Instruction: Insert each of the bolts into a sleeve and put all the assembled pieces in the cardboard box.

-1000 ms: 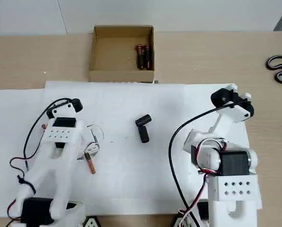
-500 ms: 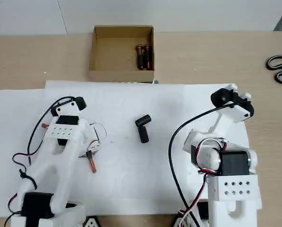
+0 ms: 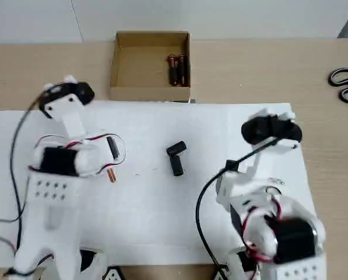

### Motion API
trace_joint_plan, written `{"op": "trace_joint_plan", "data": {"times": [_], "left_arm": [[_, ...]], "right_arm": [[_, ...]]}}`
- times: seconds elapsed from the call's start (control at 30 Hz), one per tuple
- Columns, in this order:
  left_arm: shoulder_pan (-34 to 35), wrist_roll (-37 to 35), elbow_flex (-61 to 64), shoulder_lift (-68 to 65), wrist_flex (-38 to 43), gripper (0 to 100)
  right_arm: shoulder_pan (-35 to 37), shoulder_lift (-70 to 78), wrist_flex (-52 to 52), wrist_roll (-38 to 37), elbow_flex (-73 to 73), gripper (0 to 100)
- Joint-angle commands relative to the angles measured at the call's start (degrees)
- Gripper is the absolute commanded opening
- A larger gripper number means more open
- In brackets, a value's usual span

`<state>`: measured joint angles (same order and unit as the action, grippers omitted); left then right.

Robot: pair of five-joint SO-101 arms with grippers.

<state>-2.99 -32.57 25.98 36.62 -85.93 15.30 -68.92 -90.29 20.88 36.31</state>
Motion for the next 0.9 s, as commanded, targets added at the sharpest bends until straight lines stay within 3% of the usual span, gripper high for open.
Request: {"op": "trace_joint_plan", "data": {"times": [0.0,0.2,0.47,0.67,0.87], "left_arm": [[0.2,0.2,-8.3,4.7,-2.2,0],[0.2,2.8,-16.7,9.8,1.5,0],[-0.3,3.6,-10.9,21.5,14.2,0],[-0.8,3.7,0.7,33.9,22.0,0],[-9.9,3.4,12.9,49.1,23.2,0]], "right_arm": [[0.6,-3.4,-2.3,-4.7,-2.6,0.4],[0.7,-9.8,-3.6,-12.7,-2.5,0.4],[1.7,-14.0,3.3,-17.3,3.2,0.4],[13.6,-17.6,13.0,-18.4,11.3,0.4],[26.1,-22.5,21.1,-18.5,20.8,0.4]]}}
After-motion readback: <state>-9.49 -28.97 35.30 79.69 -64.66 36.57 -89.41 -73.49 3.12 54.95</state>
